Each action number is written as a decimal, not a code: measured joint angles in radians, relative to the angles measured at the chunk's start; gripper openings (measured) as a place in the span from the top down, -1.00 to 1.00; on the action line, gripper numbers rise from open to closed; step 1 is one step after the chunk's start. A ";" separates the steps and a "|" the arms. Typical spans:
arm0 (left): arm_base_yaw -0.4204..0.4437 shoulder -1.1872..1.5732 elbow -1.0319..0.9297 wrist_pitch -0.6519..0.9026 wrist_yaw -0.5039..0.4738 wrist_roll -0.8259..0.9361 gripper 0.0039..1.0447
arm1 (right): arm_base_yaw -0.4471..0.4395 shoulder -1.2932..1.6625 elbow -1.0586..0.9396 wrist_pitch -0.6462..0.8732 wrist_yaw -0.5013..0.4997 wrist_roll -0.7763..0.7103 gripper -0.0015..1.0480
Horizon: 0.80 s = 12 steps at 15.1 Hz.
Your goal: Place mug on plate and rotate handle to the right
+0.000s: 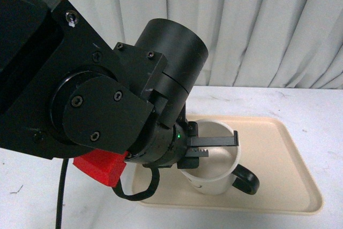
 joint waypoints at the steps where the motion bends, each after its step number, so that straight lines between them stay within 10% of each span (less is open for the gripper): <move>1: -0.004 0.006 0.000 0.006 -0.001 -0.001 0.95 | 0.000 0.000 0.000 0.000 0.000 0.000 -0.87; 5: 0.000 0.017 0.001 0.004 -0.006 -0.011 0.81 | 0.000 0.000 0.000 0.000 0.000 0.000 -0.87; 12: -0.040 -0.031 0.055 -0.047 0.018 0.020 -0.69 | 0.000 0.000 0.000 0.000 0.000 0.000 -0.87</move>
